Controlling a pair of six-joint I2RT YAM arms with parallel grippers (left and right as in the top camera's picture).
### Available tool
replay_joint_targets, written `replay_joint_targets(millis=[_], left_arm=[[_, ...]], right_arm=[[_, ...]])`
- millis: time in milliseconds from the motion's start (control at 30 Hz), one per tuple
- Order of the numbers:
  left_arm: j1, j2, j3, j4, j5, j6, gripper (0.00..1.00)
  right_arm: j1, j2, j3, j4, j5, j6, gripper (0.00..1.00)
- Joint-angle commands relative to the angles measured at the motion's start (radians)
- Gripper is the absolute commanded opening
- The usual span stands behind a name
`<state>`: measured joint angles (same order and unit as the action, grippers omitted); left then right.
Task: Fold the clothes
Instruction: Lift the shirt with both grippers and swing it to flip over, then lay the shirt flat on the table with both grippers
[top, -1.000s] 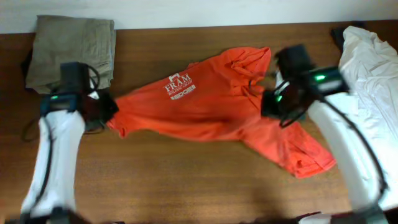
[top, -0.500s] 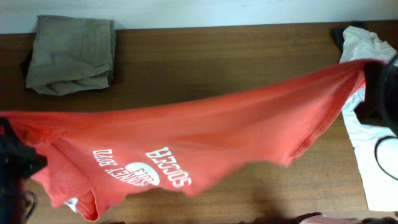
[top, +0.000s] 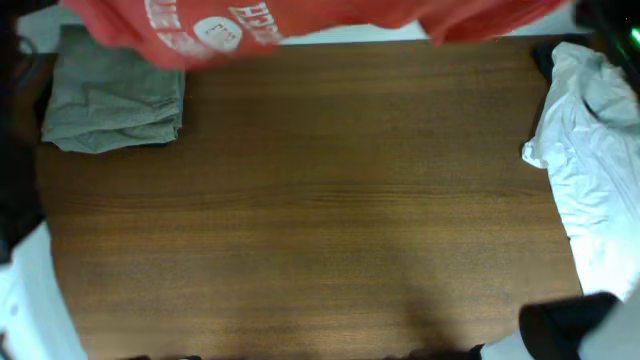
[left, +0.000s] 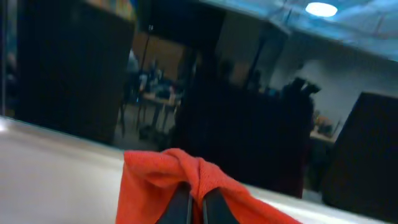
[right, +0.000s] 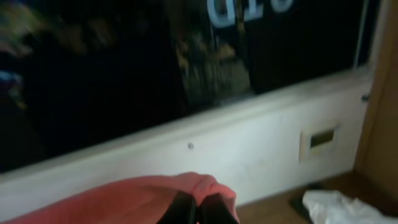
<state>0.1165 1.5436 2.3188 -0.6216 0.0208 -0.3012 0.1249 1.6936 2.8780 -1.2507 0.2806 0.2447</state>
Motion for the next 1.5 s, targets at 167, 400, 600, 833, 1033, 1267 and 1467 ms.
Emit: replay_joint_targets(millis=[167, 400, 600, 833, 1033, 1267, 1467], left_arm=[[-0.023, 0.363, -0.257, -0.442, 0.175, 0.027, 0.00], [-0.022, 0.283, -0.306, -0.718, 0.170, 0.046, 0.00], [-0.025, 0.189, -0.306, -1.007, 0.166, 0.053, 0.00], [-0.156, -0.025, -0.488, -1.065, 0.140, 0.029, 0.00], [-0.205, -0.125, -0.725, -1.067, 0.057, -0.047, 0.00], [-0.205, -0.151, -0.919, -0.957, 0.006, -0.077, 0.00], [-0.205, -0.151, -1.039, -0.620, -0.032, -0.124, 0.00]], right_arm=[[-0.008, 0.199, -0.266, -0.364, -0.025, 0.161, 0.04], [-0.008, 0.154, -0.480, -0.448, -0.071, 0.187, 0.04], [-0.009, -0.144, -0.771, -0.438, -0.029, 0.214, 0.04], [-0.009, -0.324, -1.076, -0.408, -0.024, 0.248, 0.04], [-0.009, -0.448, -1.254, -0.399, -0.056, 0.270, 0.04], [-0.009, -0.595, -1.437, -0.432, -0.173, 0.269, 0.04], [-0.008, -0.558, -1.605, -0.206, -0.172, 0.287, 0.04]])
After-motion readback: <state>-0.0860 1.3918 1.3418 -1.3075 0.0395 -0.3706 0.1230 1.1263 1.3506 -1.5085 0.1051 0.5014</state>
